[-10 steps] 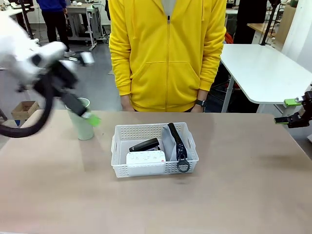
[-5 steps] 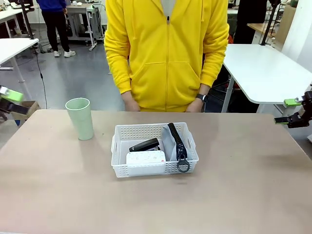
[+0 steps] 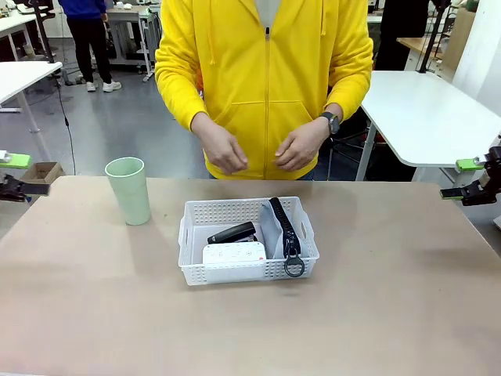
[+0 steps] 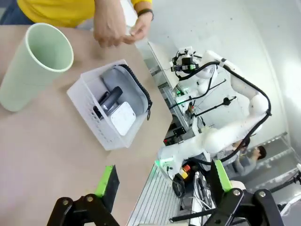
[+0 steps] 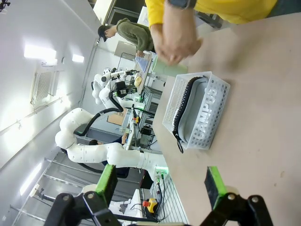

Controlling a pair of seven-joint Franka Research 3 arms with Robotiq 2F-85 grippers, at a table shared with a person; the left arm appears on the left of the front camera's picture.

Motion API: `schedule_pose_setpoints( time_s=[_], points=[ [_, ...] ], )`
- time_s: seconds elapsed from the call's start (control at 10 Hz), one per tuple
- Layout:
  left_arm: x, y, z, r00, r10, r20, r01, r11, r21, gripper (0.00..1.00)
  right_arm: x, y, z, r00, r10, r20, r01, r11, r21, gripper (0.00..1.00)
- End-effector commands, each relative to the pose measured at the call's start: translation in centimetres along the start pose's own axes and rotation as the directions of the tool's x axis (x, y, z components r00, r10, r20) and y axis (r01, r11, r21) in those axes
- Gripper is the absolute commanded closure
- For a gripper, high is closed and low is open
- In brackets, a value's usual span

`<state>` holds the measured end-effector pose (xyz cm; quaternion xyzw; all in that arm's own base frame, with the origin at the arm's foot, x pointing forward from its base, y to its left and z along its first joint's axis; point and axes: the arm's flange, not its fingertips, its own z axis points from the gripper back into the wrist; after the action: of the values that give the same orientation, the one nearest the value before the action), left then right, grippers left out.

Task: Efficiently arrange items inside the basket to fit them all.
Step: Pick up the Stapler and place it inside the Organizing basket, then pick up the Reusable plastic cup and place it inside the Organizing basket.

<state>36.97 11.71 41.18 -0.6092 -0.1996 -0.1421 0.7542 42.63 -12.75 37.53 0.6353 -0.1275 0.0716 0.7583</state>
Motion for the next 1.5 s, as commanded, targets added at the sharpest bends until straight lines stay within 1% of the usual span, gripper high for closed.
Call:
schedule_pose_setpoints(
  time_s=[0.0,1.4],
  points=[
    [-0.68,-0.74,2.15,0.998,-0.016,0.057,0.014,0.999,0.033,0.00,-0.07,0.63,0.10,1.000,-0.016,-0.010,0.016,1.000,0.000,0.00],
    [-0.68,-0.74,2.15,0.998,-0.016,0.057,0.014,0.999,0.033,0.00,-0.07,0.63,0.10,1.000,-0.016,-0.010,0.016,1.000,0.000,0.00]
  ],
)
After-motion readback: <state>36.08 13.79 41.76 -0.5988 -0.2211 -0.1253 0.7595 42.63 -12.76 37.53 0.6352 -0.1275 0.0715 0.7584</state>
